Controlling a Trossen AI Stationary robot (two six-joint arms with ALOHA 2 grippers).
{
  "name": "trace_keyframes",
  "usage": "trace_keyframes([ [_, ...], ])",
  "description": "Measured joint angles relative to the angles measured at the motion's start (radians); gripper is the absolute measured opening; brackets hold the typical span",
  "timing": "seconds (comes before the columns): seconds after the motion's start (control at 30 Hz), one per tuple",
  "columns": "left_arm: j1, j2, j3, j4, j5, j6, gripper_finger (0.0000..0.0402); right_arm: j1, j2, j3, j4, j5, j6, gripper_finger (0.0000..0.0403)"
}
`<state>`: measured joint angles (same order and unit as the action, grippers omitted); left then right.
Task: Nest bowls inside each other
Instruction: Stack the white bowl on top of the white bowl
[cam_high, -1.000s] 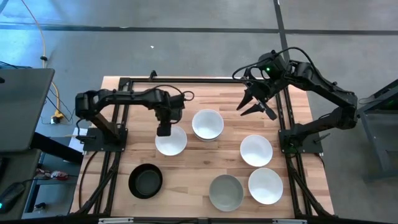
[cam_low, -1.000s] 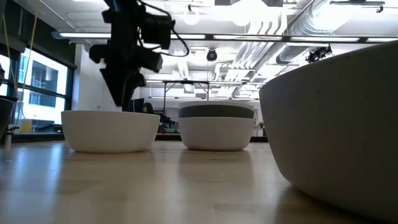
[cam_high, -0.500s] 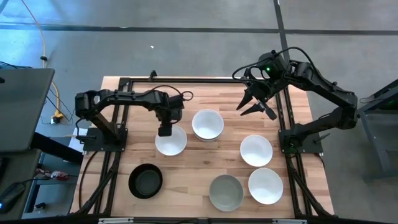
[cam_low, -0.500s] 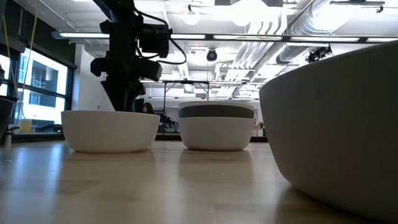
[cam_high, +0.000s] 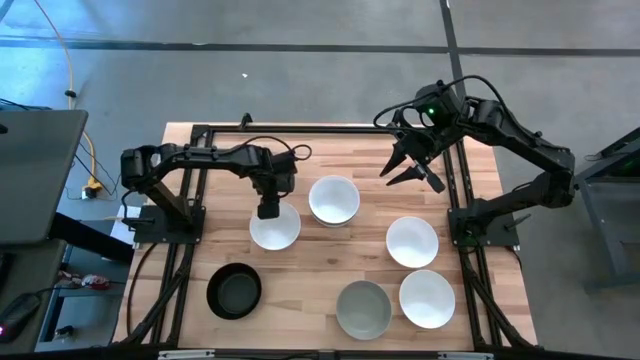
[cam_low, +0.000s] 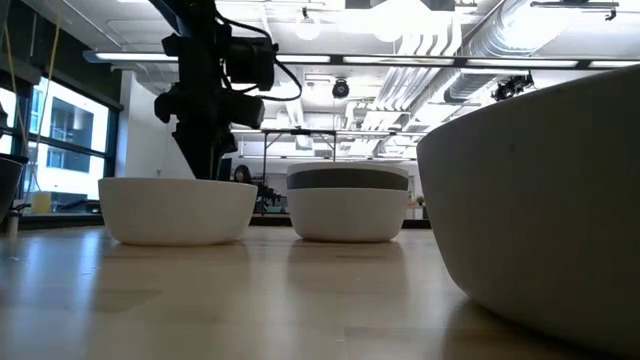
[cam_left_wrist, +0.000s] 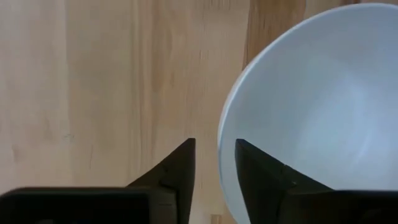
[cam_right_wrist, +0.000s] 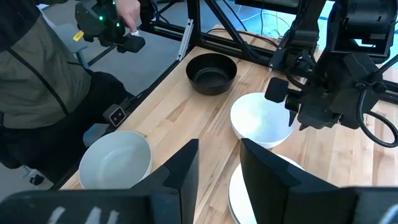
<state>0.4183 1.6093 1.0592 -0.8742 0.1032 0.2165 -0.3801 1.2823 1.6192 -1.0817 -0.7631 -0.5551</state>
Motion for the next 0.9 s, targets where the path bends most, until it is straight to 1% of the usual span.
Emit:
trace_keyframes([
  [0.17, 0.0, 0.0, 0.0, 0.0, 0.028, -0.004, 0.0096, 0.0, 0.0, 0.0, -0.006, -0.001, 0.0, 0.011],
  [0.33, 0.0, 0.0, 0.0, 0.009, 0.028, -0.004, 0.0105, 0.0, 0.0, 0.0, -0.006, -0.006, 0.001, 0.011],
  [0.53, 0.0, 0.001, 0.0, 0.011, 0.028, -0.004, 0.0106, 0.0, 0.0, 0.0, -0.006, -0.023, 0.001, 0.011],
  [0.63, 0.0, 0.023, 0.0, 0.013, 0.029, -0.006, 0.0106, 0.0, 0.0, 0.0, -0.006, -0.041, 0.001, 0.011],
  [0.8, 0.0, 0.081, 0.0, 0.018, 0.035, -0.003, 0.0106, 0.0, 0.0, 0.0, -0.015, -0.042, 0.001, 0.011],
  [0.9, 0.0, 0.094, 0.0, 0.029, 0.035, 0.003, 0.0106, 0.0, 0.0, 0.0, -0.022, -0.042, 0.001, 0.011],
])
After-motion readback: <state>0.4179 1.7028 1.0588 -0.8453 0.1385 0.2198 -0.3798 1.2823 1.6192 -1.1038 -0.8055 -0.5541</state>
